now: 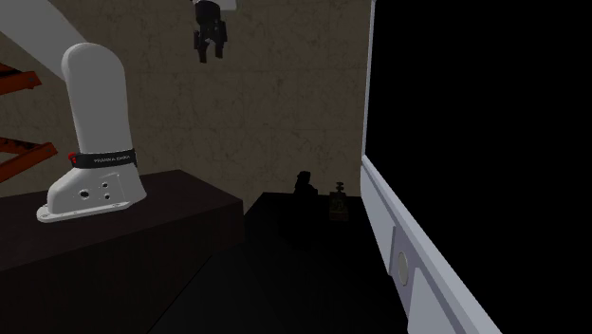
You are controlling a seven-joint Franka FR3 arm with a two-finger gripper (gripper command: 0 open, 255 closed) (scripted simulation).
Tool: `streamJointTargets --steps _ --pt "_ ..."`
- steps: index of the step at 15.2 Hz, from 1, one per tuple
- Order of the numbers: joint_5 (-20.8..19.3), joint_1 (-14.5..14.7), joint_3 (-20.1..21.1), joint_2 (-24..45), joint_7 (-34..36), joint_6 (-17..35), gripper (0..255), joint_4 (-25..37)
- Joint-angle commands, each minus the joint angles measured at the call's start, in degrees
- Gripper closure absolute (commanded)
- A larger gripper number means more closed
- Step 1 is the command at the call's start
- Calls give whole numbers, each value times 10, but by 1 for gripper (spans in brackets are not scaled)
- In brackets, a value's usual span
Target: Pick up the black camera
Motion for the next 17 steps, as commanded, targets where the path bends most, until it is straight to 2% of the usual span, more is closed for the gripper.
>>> streamJointTargets --steps 1,9,17 --pt "0 0 0 0 0 0 0 0" --pt "-57 -16 -90 22 -135 127 0 -98" --pt "-103 -32 -187 123 -270 274 0 -136"
